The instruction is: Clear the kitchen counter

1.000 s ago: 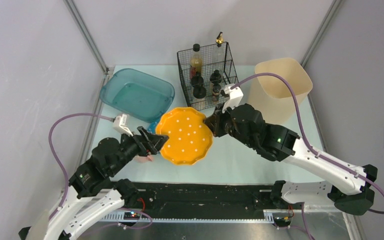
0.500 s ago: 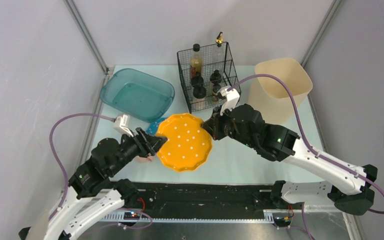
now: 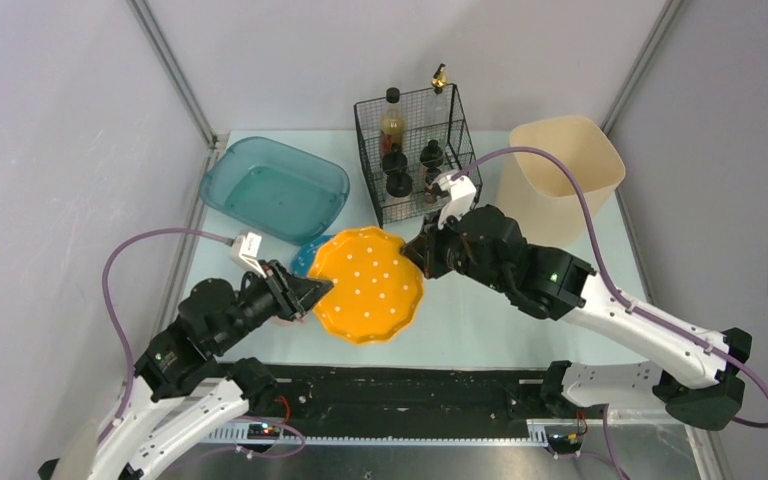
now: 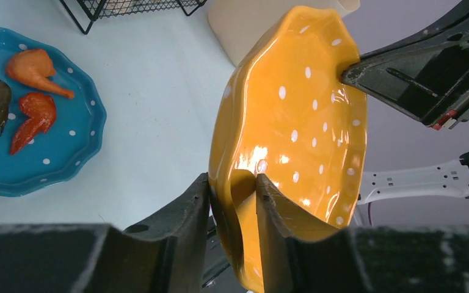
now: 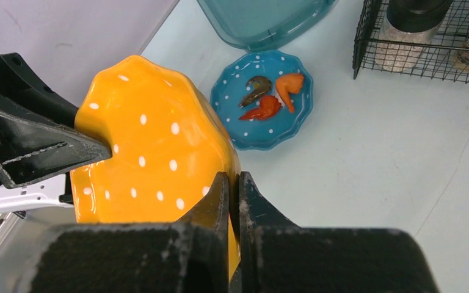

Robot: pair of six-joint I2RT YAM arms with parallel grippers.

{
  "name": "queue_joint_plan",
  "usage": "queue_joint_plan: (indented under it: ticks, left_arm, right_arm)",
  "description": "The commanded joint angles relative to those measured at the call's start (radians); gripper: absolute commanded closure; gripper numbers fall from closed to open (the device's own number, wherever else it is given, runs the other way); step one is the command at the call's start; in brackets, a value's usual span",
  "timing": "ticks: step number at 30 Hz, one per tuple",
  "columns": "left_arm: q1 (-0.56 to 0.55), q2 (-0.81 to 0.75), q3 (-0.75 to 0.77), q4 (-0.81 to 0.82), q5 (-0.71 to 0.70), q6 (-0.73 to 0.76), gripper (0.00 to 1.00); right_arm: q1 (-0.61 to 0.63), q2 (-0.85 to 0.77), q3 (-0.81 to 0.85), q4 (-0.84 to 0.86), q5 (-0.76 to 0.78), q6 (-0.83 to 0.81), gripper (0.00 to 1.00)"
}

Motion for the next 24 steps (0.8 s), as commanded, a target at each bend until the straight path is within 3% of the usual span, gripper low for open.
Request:
queue_joint_plan:
  ticks: [1, 7, 20, 24]
  left_arm:
    - [0.004, -0.010, -0.003, 0.033, 0.077, -0.006, 0.67]
    - [0.004, -0.016, 0.005, 0.040, 0.089, 0.000, 0.99]
    - [0.005, -0.106, 0.031, 0.148, 0.088, -0.052, 1.00]
    - [0.005, -0.122, 0.025, 0.182, 0.069, -0.079, 1.00]
  right_arm:
    - [-0.031, -0.011, 0.040, 0.199, -0.056, 0.080, 1.00]
    - [-0.055, 0.003, 0.040, 0.199, -0.093, 0.094, 1.00]
    - [-0.105, 0.040, 0.040, 0.134, -0.152, 0.107, 1.00]
    - [-0.124, 0.049, 0.040, 0.124, -0.162, 0.114, 0.81]
